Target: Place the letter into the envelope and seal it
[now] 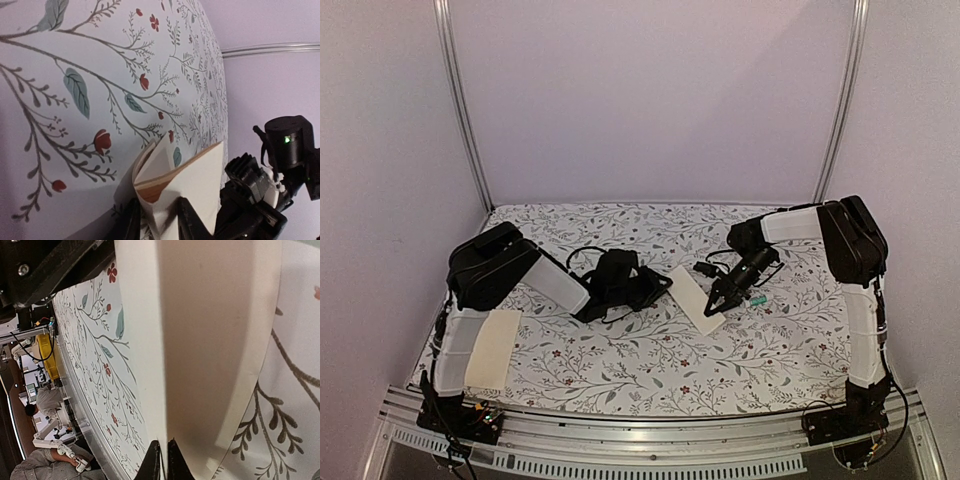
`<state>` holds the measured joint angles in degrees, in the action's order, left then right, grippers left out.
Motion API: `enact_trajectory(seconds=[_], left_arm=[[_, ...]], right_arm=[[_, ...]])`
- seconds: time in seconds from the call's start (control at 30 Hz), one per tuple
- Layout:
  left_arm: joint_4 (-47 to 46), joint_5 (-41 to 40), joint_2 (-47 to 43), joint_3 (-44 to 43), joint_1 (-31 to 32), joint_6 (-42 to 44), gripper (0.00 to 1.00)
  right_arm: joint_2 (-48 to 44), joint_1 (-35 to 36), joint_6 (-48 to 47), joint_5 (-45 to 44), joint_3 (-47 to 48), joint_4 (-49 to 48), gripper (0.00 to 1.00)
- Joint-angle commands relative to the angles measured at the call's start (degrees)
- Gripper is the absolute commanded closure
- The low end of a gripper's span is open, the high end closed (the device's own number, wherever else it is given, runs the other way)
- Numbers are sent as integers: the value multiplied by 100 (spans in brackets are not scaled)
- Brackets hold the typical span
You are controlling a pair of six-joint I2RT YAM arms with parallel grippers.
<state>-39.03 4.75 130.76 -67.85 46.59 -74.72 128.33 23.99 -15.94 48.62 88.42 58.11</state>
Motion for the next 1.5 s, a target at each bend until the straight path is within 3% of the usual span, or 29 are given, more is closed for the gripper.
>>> enact_trajectory(seconds=[0.0,0.13,0.37,0.67,0.83,0.9,0.97,1.0,1.13,1.23,1.47], left_arm=[[-847,205,237,84,-151,222,79],[-1225,495,327,-32,-190,562,90],[-1207,964,-47,-109,-220,1347,97],[538,1384,-1435,-211,-195,2991,96],[1562,1535,-2290,-461,-136,3741,96],[1833,1607,-2569,-625,-111,4027,96],[2068,1686,-2814,-763,-82,4284,96],[2192,1682,-2913,-849,-68,4365,96],[2707,1497,-3235,-1193,-7,4685,96],[2872,1584,-3436,-1405,-22,4954,95],[2907,2053,-3642,-1825,-19,5130,97]], right_arm=[[-39,36,-99,47,48,100,93],[-133,36,-195,78,57,155,88],[-602,-134,-473,85,351,429,71],[-1529,-766,-1363,97,1118,836,59],[-2592,-959,-1699,303,1249,238,56],[-3063,-965,-1598,364,1035,-538,38],[-3559,-964,-1129,507,702,-1182,6],[-3737,-959,-904,647,575,-1409,2],[-4019,-916,-202,1648,368,-2092,1],[-3857,-759,193,1634,609,-2181,9],[-3321,-311,-398,1475,1755,-942,18]])
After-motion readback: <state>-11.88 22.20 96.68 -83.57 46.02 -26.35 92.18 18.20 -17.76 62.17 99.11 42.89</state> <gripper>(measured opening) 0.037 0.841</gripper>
